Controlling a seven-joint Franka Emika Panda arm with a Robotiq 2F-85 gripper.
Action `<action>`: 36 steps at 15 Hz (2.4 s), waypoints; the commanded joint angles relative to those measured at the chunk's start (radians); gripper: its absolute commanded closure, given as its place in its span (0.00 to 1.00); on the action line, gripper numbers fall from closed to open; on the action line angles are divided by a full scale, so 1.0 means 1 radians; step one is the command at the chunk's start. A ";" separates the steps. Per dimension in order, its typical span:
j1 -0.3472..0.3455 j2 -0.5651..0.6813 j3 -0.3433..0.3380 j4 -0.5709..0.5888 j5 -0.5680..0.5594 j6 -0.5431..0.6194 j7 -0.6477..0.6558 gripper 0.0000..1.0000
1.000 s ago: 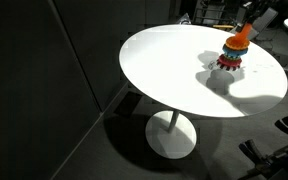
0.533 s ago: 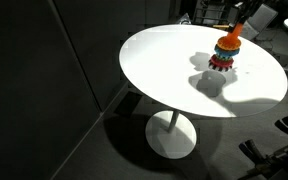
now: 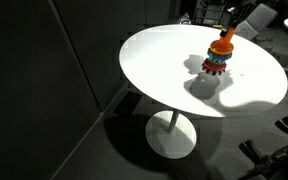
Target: Move the rod to the let and then put the colorless ring around the orange rod
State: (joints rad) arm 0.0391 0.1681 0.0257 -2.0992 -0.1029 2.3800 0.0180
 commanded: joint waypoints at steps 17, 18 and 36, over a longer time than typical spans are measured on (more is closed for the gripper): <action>-0.026 -0.043 -0.016 -0.047 0.025 0.057 -0.007 0.00; -0.031 -0.042 -0.021 -0.042 0.026 0.051 -0.008 0.00; -0.104 0.108 -0.083 0.066 0.101 -0.029 -0.003 0.00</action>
State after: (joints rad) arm -0.0579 0.2383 -0.0492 -2.0780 -0.0094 2.3558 0.0136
